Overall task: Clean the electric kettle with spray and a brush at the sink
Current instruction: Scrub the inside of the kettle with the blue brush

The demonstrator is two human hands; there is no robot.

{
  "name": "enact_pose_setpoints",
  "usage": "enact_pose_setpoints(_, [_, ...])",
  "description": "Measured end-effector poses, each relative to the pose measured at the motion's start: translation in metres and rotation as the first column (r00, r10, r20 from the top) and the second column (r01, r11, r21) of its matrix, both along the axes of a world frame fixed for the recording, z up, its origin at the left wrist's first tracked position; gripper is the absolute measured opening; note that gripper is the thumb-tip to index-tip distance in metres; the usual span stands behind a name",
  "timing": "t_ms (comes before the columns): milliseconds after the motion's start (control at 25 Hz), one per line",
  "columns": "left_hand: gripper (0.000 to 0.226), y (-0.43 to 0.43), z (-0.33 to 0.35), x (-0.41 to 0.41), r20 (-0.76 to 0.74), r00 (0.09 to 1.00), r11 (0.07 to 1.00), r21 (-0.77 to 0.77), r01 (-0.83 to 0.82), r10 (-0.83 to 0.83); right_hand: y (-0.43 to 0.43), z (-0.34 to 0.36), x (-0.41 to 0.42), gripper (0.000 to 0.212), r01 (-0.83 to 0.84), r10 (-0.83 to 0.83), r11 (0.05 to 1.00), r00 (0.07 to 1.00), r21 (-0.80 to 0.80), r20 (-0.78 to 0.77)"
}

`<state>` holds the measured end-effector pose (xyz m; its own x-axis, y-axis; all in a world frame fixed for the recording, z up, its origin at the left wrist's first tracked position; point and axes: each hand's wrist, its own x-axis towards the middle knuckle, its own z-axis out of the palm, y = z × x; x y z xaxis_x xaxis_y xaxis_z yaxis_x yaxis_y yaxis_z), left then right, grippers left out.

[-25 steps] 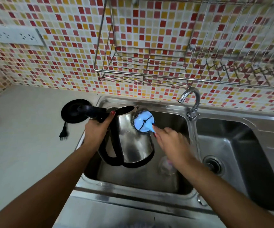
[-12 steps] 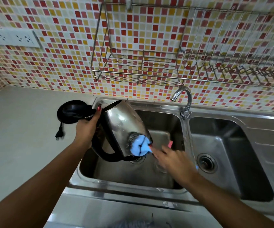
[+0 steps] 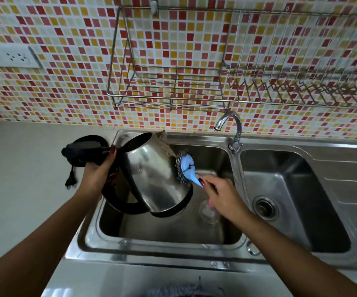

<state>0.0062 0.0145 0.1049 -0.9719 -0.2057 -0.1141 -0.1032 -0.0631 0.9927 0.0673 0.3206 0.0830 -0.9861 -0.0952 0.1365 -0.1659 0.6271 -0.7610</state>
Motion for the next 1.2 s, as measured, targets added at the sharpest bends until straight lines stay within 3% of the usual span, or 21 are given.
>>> enact_pose_setpoints(120, [0.041, -0.002, -0.002, -0.001, -0.054, 0.998, 0.999, -0.031, 0.028, -0.03, -0.01, 0.018, -0.001, 0.029, -0.133, 0.133, 0.991, 0.985, 0.005, -0.108])
enact_pose_setpoints(240, [0.035, -0.008, -0.004, -0.003, -0.095, 0.995, 0.999, -0.05, 0.022, -0.027, 0.003, 0.003, 0.01, 0.031, -0.146, 0.145, 0.987, 0.989, 0.072, 0.019])
enact_pose_setpoints(360, [0.051, -0.011, -0.001, -0.004, -0.094, 0.994, 0.996, -0.073, 0.051, -0.057, -0.004, 0.002, -0.005, 0.026, -0.004, 0.009, 0.996, 0.998, -0.087, 0.055])
enact_pose_setpoints(480, [0.071, -0.009, 0.002, 0.0, -0.082, 0.996, 0.995, -0.097, 0.036, -0.044, -0.015, -0.002, 0.001, 0.024, -0.03, 0.036, 0.984, 0.999, -0.175, 0.032])
enact_pose_setpoints(600, [0.042, 0.002, 0.006, 0.013, -0.068, 0.997, 0.989, -0.147, 0.028, -0.039, -0.008, -0.009, 0.001, 0.017, 0.147, 0.006, 0.93, 0.909, -0.336, 0.416])
enact_pose_setpoints(720, [0.03, 0.02, 0.011, 0.032, -0.039, 0.998, 0.959, -0.281, 0.028, -0.041, -0.004, 0.02, -0.021, 0.05, 0.247, 0.04, 0.913, 0.739, -0.325, 0.673])
enact_pose_setpoints(840, [0.049, 0.03, 0.021, 0.044, -0.036, 0.987, 0.934, -0.332, 0.133, -0.154, -0.006, 0.055, -0.04, 0.081, 0.028, 0.179, 0.957, 0.73, -0.29, 0.66])
enact_pose_setpoints(960, [0.08, 0.025, 0.012, 0.044, 0.073, 0.943, 0.809, -0.496, 0.316, -0.324, -0.013, 0.068, -0.049, 0.1, -0.218, 0.095, 0.969, 0.767, 0.119, 0.634])
enact_pose_setpoints(1040, [0.064, 0.026, 0.006, 0.043, 0.112, 0.933, 0.816, -0.456, 0.354, -0.342, -0.016, 0.063, -0.049, 0.076, -0.233, 0.06, 0.948, 0.801, 0.217, 0.596])
enact_pose_setpoints(1120, [0.04, 0.033, 0.013, 0.05, 0.105, 0.926, 0.844, -0.385, 0.374, -0.363, -0.021, 0.054, -0.042, 0.053, -0.154, 0.038, 0.967, 0.872, 0.201, 0.487])
enact_pose_setpoints(1200, [0.047, 0.036, 0.016, 0.054, 0.1, 0.942, 0.876, -0.347, 0.336, -0.322, -0.029, 0.041, -0.033, 0.051, -0.062, -0.005, 0.977, 0.95, 0.205, 0.311])
